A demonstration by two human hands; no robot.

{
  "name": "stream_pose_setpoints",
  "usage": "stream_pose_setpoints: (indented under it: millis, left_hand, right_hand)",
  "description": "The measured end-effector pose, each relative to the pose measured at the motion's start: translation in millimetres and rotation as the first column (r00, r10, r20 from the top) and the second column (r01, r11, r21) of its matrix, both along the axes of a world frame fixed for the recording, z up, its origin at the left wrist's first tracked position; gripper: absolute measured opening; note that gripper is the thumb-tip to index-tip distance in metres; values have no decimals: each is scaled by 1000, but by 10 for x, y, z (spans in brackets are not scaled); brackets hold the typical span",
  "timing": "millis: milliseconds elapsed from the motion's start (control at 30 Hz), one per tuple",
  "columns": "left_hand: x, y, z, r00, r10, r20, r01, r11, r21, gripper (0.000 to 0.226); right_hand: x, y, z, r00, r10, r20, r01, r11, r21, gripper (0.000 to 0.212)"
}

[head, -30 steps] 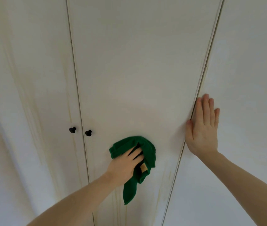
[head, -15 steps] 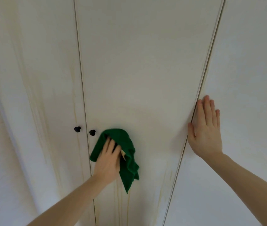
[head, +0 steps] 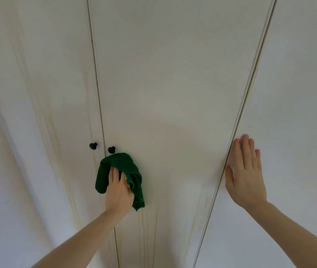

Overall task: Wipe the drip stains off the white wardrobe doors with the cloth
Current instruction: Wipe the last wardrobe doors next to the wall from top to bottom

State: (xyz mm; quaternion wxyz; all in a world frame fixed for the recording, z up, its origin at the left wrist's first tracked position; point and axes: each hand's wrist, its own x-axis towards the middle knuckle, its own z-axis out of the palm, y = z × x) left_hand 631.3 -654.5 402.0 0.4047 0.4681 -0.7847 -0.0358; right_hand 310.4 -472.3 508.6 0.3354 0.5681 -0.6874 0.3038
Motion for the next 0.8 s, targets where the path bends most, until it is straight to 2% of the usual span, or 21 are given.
stream_pose_setpoints:
  millis: [133,233,300,367,433,533,600,667,800]
  left_hand:
    - [-314,187,-77,995,15,-96,-9,998,67,75]
    - [-506,341,-171,998,-18,-66,23,998,67,76]
    - [-656,479,-224,999,-47,19,46,999,21,74]
    - [-816,617,-233,980,-89,177,92,996,-14,62]
    - [-983,775,-201,927,-155,341,150,988,40,59]
    - [-1272,1023,-130,846,-288,450,302,952,41,43]
    - [-1474,1178,-92,786,-401,471,441,897,28,40]
    - [-1618,1284,-92,757,-451,473,508,861,8,46]
    - [-1601,1336,-17,799,-469,376,488,871,48,49]
  right_hand:
    - [14,-62,-40,999,-19,34,19,1000,-3,71]
    - [15,-90,-64,998,-23,52,23,1000,-11,72]
    - [5,-86,-73,998,-21,52,21,1000,-11,73]
    - [0,-79,-74,998,-20,55,21,1000,-5,73]
    - [7,-70,-70,998,-16,57,16,1000,1,73]
    - [15,-50,-48,998,-8,64,8,1000,0,71]
    - [15,-33,-46,998,-3,64,3,1000,0,68]
    - [5,16,-19,998,11,56,-12,1000,9,68]
    - [-1,170,86,991,108,82,-110,993,29,70]
